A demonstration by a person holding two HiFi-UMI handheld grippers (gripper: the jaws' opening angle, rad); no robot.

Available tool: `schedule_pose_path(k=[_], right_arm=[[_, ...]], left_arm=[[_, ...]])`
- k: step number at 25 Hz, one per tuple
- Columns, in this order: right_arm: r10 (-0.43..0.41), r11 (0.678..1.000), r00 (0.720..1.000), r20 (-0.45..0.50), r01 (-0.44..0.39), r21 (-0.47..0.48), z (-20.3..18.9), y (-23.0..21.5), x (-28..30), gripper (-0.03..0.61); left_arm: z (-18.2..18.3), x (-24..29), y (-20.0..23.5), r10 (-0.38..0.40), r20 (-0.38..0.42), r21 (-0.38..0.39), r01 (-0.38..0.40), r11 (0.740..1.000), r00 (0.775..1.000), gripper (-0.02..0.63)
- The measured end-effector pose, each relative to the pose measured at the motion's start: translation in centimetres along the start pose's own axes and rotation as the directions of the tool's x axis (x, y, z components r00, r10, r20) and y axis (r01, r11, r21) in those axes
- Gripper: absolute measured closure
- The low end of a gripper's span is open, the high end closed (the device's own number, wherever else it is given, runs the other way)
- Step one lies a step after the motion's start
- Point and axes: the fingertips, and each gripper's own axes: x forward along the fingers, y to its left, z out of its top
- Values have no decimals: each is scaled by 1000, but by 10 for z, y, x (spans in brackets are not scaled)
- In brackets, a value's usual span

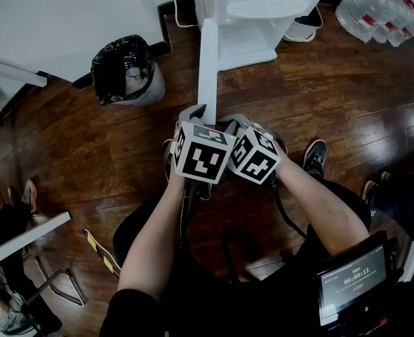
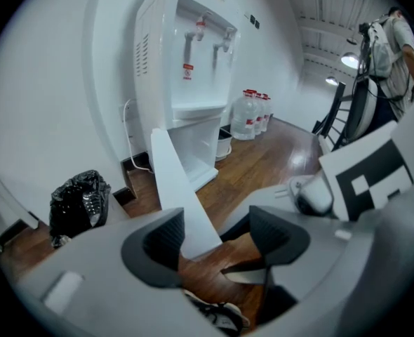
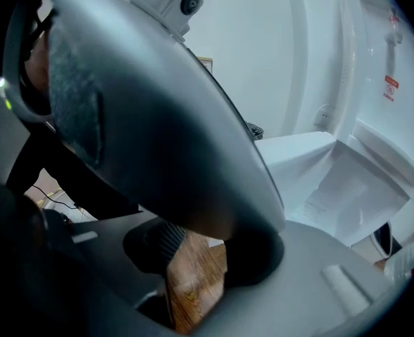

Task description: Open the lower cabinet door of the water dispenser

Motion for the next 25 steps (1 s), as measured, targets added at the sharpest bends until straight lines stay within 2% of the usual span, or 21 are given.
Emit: schedule_pose_path(k=[8, 12, 15, 20, 25], right_arm=[[48, 997, 999, -22, -49, -57, 15, 26, 22, 425], [46, 997, 999, -16, -47, -59, 18, 24, 27, 425], [37, 999, 999, -1, -37, -40, 24, 18, 27, 425], [49, 995, 997, 57, -54, 81, 35, 15, 32, 430], [31, 997, 999, 45, -34, 63, 36, 13, 33, 434]], left_arm=[[-11, -12, 38, 95, 6, 11, -95, 995, 995, 320], [-16, -16, 58, 144, 2, 17, -144, 989, 990, 324], [-17, -18, 71, 165, 9, -15, -165, 986, 986, 327], [-15, -21, 90, 202, 27, -63, -200, 978, 979, 328], [-16, -22, 102, 229, 41, -118, -223, 968, 973, 328]])
